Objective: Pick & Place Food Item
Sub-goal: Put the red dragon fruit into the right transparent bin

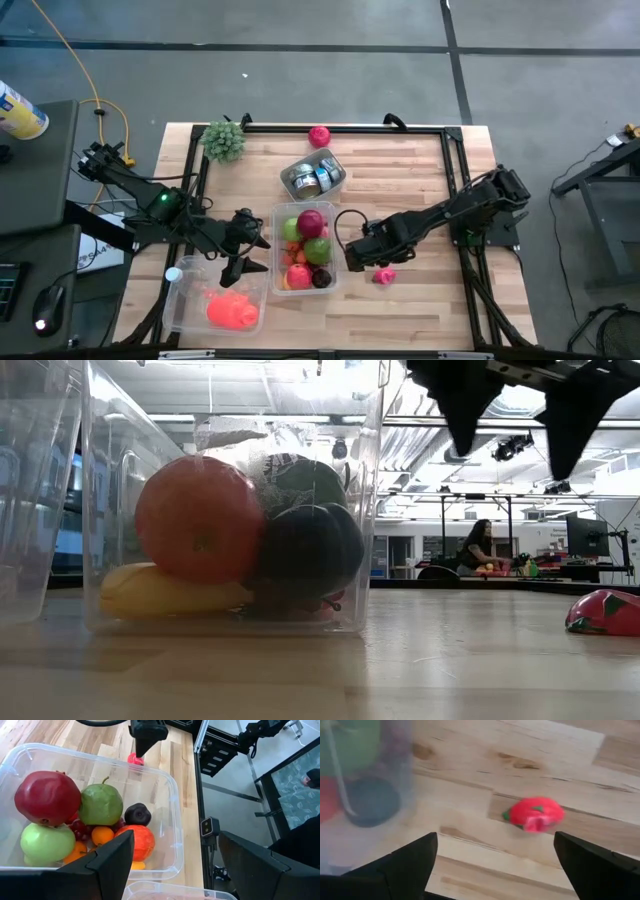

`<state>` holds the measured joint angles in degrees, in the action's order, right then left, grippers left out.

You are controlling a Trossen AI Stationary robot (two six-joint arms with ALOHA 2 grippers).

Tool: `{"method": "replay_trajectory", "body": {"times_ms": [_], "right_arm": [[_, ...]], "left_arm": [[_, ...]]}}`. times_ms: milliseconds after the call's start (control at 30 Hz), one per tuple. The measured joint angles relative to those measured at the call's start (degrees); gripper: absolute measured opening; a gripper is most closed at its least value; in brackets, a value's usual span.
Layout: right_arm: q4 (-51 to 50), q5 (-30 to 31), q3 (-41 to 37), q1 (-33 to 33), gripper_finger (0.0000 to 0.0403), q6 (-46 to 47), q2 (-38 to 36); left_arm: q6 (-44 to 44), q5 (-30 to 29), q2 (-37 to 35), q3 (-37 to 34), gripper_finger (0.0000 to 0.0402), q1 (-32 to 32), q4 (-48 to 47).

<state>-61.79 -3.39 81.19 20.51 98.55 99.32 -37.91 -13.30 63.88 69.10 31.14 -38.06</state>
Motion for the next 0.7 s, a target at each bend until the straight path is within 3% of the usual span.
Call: {"method": "replay_trajectory", "body": {"times_ms": [400,633,700], "right_arm": [[4.99,4.90,0.00,0.09,0.0394,-9.24,0.38],[6.33,6.97,0.00,0.41,0.0393,-36.70,0.38],[5.96,7.93,0.00,0.45,0.0391,-39.64,0.38]], "left_arm": [[0.00,0.00,0.00,0.00,0.0281,0.01,2.00],[0.01,-0.01,0.00,0.00,0.0281,0.01,2.38],[0.02,0.00,0.00,0.00,0.0281,0.01,2.38]]}}
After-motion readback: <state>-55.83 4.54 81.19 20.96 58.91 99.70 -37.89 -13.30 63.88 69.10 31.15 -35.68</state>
